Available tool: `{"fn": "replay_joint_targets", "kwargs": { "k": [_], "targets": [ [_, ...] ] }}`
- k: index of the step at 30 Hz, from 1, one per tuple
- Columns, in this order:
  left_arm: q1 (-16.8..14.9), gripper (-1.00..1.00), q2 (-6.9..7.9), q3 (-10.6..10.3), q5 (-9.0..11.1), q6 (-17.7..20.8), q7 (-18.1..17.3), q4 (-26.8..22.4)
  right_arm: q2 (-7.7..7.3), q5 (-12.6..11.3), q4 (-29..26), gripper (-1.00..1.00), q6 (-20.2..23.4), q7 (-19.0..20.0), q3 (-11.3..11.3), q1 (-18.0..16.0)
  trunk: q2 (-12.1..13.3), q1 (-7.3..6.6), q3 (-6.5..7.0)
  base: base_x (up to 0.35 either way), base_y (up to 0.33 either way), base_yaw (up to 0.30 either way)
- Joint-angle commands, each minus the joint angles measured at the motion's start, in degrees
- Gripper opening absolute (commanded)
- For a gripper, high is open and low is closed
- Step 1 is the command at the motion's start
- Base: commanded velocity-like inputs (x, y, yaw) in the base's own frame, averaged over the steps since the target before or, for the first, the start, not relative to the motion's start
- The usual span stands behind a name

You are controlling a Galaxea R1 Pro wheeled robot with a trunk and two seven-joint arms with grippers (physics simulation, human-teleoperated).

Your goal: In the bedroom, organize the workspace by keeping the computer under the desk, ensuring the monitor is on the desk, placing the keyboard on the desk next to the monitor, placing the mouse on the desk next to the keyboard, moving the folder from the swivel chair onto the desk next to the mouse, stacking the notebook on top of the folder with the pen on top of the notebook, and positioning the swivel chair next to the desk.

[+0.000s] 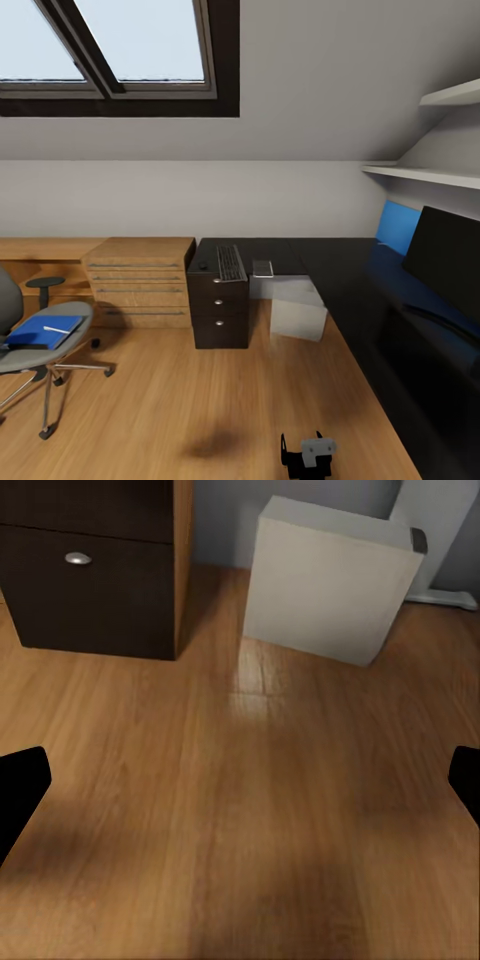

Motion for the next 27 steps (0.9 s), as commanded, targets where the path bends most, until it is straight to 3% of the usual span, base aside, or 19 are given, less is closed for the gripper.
{"fn": "replay_joint_targets", "kwargs": {
  "k": [1, 15, 20, 21, 24, 26, 27],
  "targets": [
    [0.0, 1.00, 0.02, -0.1, 0.6, -0.2, 0.0, 0.0, 0.02, -0.5, 0.0, 1.00, -0.1, -0.2, 0.5, 0.0, 0.0, 0.03, -0.06, 0.331, 0.002, 0.000],
    [0.0, 1.00, 0.17, -0.2, 0.6, -0.2, 0.0, 0.0, 0.13, -0.2, -0.2, 1.00, -0.2, -0.1, 0.6, -0.1, 0.0, 0.03, -0.06, 0.332, 0.030, 0.000],
    [0.0, 1.00, 0.24, -0.1, 0.7, -0.4, 0.0, 0.0, -0.55, -0.3, -3.2, 1.00, 0.0, -0.1, 0.4, -0.3, 0.0, 0.03, -0.06, 0.332, 0.128, 0.000],
    [0.0, 1.00, 0.77, 0.0, 0.9, -0.2, -1.3, -0.2, -0.73, -1.5, -12.3, 1.00, 5.0, 0.0, 0.1, -1.2, 0.0, 0.03, -0.06, 0.332, 0.136, 0.000],
    [0.0, 1.00, 1.20, 0.0, 1.1, -0.1, -3.8, -0.2, -0.70, -4.0, -17.7, 1.00, 10.4, 1.1, 0.1, -1.8, 0.0, 0.03, -0.06, 0.332, 0.136, 0.000],
    [0.0, 1.00, 1.90, 0.1, 1.1, -0.1, -6.0, -0.3, -0.69, -7.7, -22.4, 1.00, 15.4, 3.8, 0.0, -2.1, 0.0, 0.03, -0.06, 0.332, 0.137, 0.000],
    [0.0, 1.00, 2.28, 0.1, 1.2, -0.1, -7.2, -0.3, -0.71, -11.1, -25.3, 1.00, 18.8, 6.2, 0.0, -2.4, 0.0, 0.03, -0.06, 0.332, 0.137, 0.000]
  ]
}}
